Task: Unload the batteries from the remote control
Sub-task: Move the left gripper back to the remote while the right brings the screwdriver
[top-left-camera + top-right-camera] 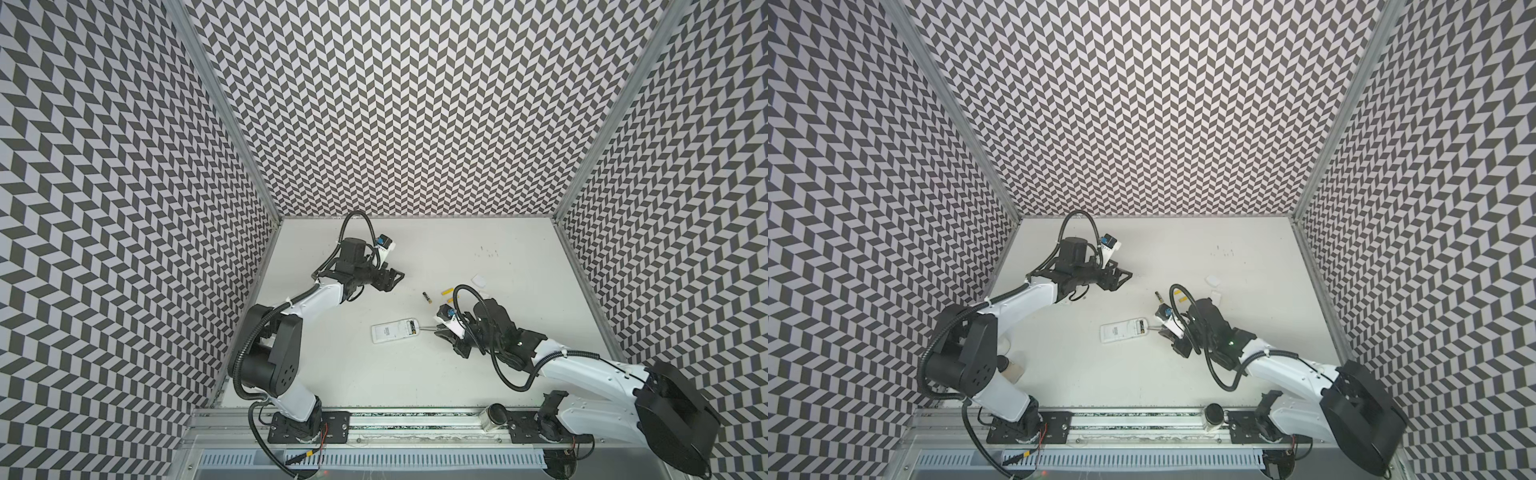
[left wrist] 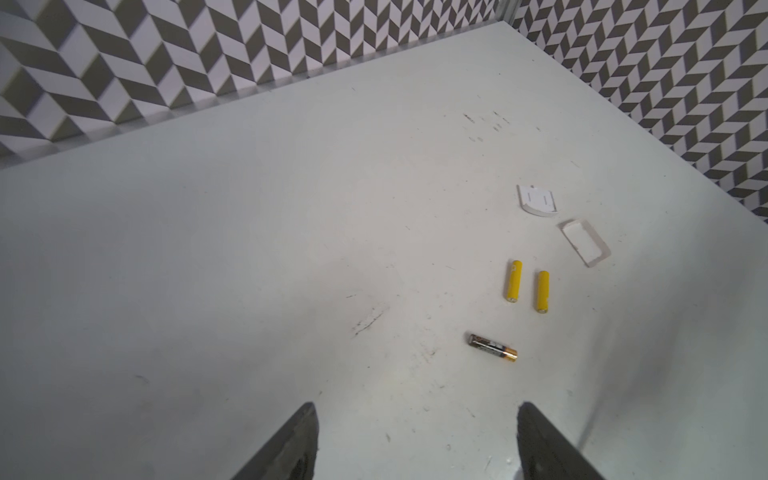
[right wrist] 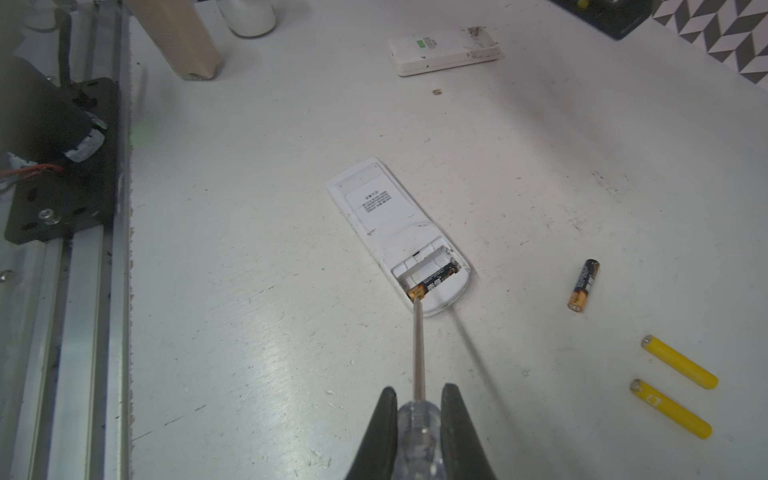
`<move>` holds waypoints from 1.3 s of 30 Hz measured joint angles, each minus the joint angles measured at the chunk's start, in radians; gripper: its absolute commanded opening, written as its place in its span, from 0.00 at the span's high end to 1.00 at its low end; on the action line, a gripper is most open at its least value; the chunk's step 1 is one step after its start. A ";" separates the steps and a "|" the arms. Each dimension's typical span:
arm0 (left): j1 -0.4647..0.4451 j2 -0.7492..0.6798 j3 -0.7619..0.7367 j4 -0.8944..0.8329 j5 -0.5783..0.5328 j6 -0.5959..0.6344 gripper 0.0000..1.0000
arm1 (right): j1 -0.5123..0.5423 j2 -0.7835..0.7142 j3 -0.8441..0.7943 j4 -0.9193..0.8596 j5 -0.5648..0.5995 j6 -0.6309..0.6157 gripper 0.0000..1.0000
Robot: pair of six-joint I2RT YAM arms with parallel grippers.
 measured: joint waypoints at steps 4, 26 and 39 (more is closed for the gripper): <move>0.037 -0.014 -0.030 0.002 -0.019 0.032 0.12 | 0.010 0.066 0.037 -0.035 -0.022 -0.021 1.00; 0.160 -0.079 -0.082 0.027 0.007 0.045 0.05 | 0.043 0.245 0.159 -0.068 0.093 -0.061 1.00; 0.179 -0.114 -0.101 0.026 0.015 0.060 0.05 | 0.043 0.487 0.383 -0.011 0.156 -0.085 1.00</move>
